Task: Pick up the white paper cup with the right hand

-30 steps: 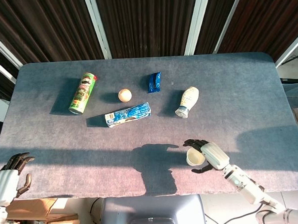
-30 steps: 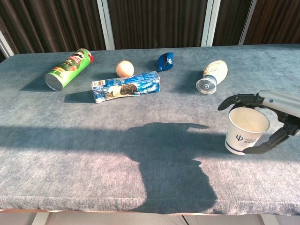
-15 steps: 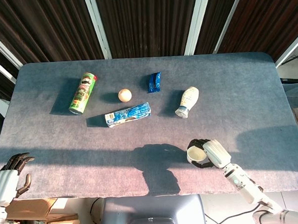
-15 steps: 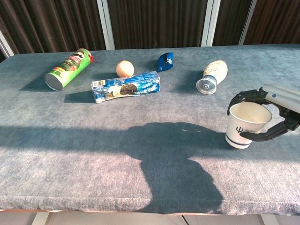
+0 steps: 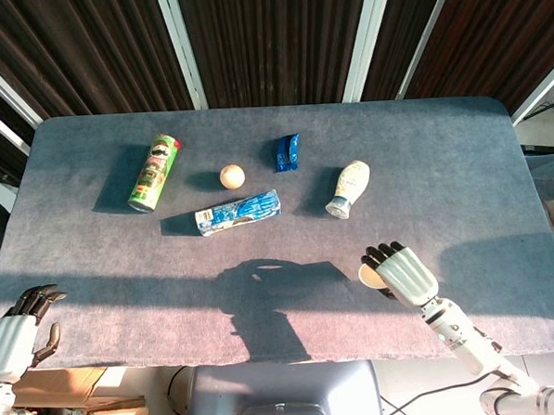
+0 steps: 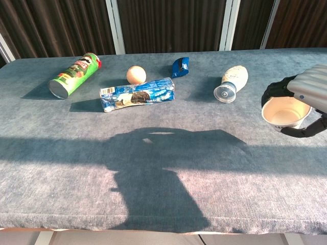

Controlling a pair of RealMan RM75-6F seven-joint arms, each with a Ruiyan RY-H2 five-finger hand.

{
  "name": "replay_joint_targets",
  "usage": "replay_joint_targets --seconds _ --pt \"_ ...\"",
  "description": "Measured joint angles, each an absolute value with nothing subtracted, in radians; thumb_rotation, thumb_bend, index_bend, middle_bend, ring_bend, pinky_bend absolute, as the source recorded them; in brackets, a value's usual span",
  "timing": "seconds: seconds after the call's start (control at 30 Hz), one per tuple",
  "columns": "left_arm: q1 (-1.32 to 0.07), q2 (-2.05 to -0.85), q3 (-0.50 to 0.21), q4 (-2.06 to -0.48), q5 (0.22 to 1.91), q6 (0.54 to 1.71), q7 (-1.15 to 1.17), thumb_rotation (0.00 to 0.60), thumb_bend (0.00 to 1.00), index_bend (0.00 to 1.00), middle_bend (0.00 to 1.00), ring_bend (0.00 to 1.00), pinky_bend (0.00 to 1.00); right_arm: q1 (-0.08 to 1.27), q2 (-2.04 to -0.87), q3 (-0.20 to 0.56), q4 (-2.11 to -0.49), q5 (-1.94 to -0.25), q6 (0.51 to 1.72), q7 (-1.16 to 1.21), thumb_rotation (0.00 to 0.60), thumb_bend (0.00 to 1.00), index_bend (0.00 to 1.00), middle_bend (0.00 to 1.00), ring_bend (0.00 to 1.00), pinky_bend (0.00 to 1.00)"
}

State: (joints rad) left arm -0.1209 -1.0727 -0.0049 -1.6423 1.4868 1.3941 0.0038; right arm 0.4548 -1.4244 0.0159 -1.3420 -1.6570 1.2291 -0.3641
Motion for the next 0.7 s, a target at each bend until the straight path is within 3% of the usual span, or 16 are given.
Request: replay_joint_targets --seconds 0.17,0.33,0.53,0.7 --pt "-0.123 -1.069 -0.004 -1.651 1.475 1.380 0.013 0.600 0.55 0.27 0.16 0.13 0.38 0.461 -1.355 0.027 -1.484 -1.554 1.124 -0.686 0.600 0.54 0.56 0.45 0.42 0.58" --pt "-0.126 -1.063 -0.004 -1.661 1.463 1.369 0.021 0.600 0.55 0.27 0.16 0.13 0.38 0.475 -1.324 0.037 -1.576 -1.398 1.019 -0.829 0.600 0.55 0.51 0.41 0.38 0.54" --pt "-0.126 -1.059 -0.004 -1.664 1.460 1.368 0.016 0.600 0.55 0.28 0.16 0.13 0.38 0.498 -1.335 0.041 -1.598 -1.304 0.969 -0.874 0.600 0.54 0.37 0.28 0.22 0.42" --pt "-0.124 -1.056 -0.005 -1.666 1.458 1.370 0.009 0.600 0.55 0.28 0.16 0.13 0.38 0.500 -1.351 0.036 -1.579 -1.322 0.985 -0.829 0.600 0.46 0.20 0.13 0.11 0.35"
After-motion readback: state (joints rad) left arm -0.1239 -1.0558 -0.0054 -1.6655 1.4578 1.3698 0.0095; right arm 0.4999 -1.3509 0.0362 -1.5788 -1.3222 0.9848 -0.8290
